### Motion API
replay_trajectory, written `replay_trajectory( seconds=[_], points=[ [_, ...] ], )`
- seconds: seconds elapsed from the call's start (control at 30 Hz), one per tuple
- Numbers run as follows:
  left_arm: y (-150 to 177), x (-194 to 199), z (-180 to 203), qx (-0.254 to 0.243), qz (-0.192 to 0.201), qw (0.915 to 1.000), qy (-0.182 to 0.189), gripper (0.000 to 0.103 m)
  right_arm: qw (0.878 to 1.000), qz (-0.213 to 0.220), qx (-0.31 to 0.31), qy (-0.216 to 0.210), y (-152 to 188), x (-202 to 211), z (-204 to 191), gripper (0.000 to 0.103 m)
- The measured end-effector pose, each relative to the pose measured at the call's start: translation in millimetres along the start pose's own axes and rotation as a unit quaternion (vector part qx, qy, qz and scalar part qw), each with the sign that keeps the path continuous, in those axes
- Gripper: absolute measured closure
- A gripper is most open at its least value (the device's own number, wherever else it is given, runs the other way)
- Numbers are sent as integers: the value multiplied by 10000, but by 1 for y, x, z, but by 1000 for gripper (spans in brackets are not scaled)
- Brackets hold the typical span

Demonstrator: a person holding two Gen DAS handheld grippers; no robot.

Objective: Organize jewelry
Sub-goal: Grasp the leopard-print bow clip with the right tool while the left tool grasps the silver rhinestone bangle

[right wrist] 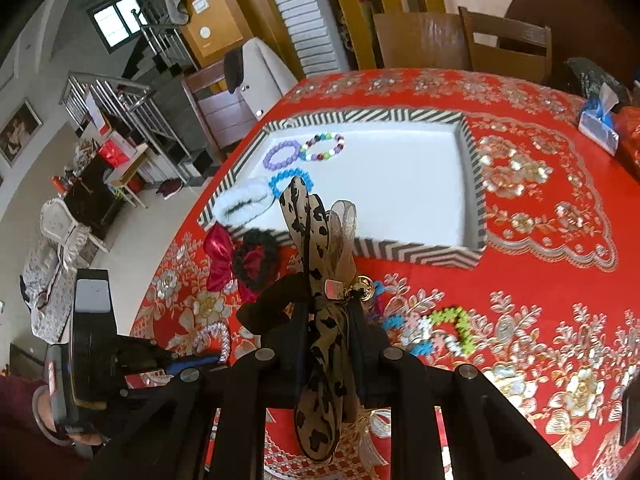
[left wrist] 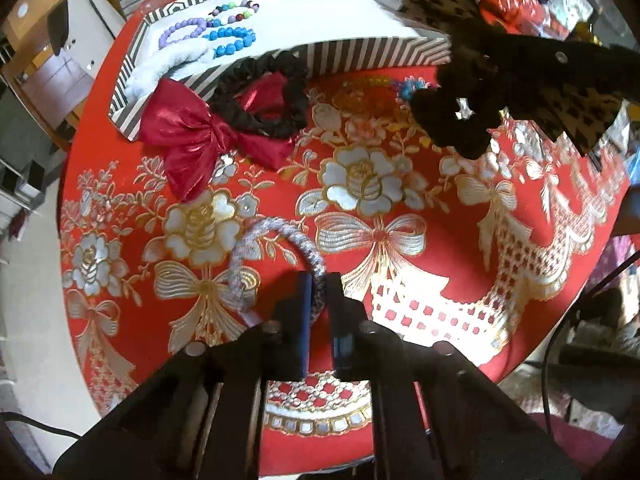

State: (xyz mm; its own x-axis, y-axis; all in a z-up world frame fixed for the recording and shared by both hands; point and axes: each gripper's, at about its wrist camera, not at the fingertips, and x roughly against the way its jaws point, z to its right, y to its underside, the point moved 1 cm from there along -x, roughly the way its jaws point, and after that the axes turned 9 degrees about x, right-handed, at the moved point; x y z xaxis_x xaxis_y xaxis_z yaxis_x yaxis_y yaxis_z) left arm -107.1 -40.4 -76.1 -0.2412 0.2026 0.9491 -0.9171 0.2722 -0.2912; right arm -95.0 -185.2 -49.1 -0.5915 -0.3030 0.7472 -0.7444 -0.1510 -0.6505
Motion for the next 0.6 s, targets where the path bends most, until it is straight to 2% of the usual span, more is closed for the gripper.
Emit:
replay_trajectory(
  seconds=[0.07,0.13,0.23,0.43,0.6],
  points=[
    [-4,-1,-15,372,-108,9986,364,98,10000,66,-11,20,-2,6,2,85],
    [-7,4,-34,777,-132,9938,790,98,9999,124,-20,47,-5,11,4,85],
    [-10,21,-49,949,47,9904,1005,98,9998,175,-49,40,-10,15,8,85],
    [-33,54,-55,1069,478,9876,1042,98,9998,198,-71,54,-26,11,16,85],
    [-67,78,-54,1019,837,9876,851,98,9998,154,-48,85,-46,-1,25,85]
  ],
)
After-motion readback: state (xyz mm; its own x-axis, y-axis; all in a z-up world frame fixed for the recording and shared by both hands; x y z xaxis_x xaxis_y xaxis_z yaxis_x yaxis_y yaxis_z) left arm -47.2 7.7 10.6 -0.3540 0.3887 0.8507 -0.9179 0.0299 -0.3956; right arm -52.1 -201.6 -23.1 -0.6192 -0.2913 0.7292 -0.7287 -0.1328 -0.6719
